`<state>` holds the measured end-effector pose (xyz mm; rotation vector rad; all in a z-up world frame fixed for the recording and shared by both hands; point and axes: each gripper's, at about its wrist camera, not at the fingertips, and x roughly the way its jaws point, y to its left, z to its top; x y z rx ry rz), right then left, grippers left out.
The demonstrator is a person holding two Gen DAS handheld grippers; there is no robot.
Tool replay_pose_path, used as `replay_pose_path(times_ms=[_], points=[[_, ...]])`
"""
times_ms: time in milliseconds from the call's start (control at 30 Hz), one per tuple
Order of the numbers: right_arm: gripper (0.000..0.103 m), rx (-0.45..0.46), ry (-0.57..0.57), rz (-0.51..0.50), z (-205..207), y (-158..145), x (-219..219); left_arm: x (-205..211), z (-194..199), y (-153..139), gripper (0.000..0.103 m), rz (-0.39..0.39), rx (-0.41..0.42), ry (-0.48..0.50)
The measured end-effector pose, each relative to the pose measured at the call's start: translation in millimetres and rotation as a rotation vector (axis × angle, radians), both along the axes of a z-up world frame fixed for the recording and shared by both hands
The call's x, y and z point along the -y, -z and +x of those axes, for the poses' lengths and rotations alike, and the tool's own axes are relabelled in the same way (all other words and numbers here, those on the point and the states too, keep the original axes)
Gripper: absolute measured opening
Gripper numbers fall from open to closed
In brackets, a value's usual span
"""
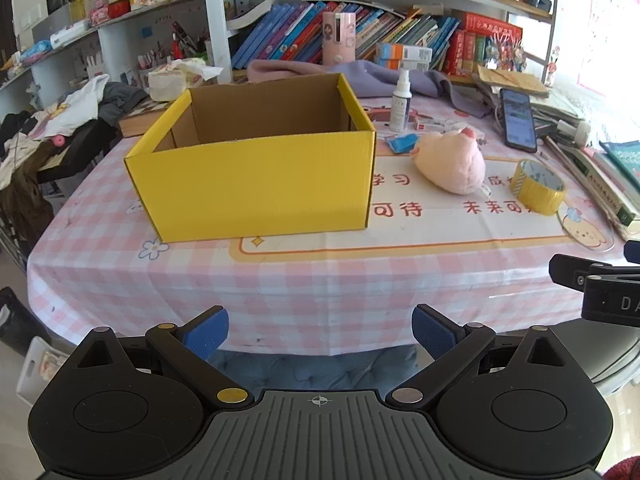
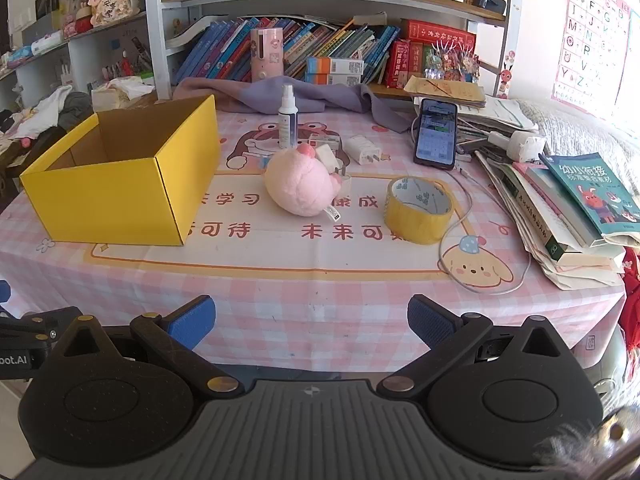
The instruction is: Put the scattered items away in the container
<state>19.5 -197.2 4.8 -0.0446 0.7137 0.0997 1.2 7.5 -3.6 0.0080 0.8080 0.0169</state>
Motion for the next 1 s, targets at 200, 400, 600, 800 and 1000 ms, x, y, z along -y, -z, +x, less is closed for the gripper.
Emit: replay_pose_path(times_ms=[200,400,600,800,1000], points=[[0.103,0.007,-0.003,0.0,-0.2,-0.5,0.6,-0.7,0.7,1.6,0.1,-0.012,-0.004,-0.003],[0.103,0.012,-0.029,0.005,-0.8,-2.1,-0.6,-1.9,-0.4,1.2,0.1,-0.019,-0.002,-0.011],[0.103,-0.004,-0.038,-0.003,1.2,-0.5,-4.5,-4.4,0.2,1.9,0.1,-0.014,-0.008,-0.026],[0.103,0.013,-0.066,-0.023,-1.2,-1.4,-10.3,-9.7,0.8,1.7,0.1,-0.039,-0.007,-0.036],[0.103,0.023,-0.067,-0.024,-0.6,-3.5,-11.9,-13.6,-3.0,0.1,0.1,-0.041,0.003,-0.052]])
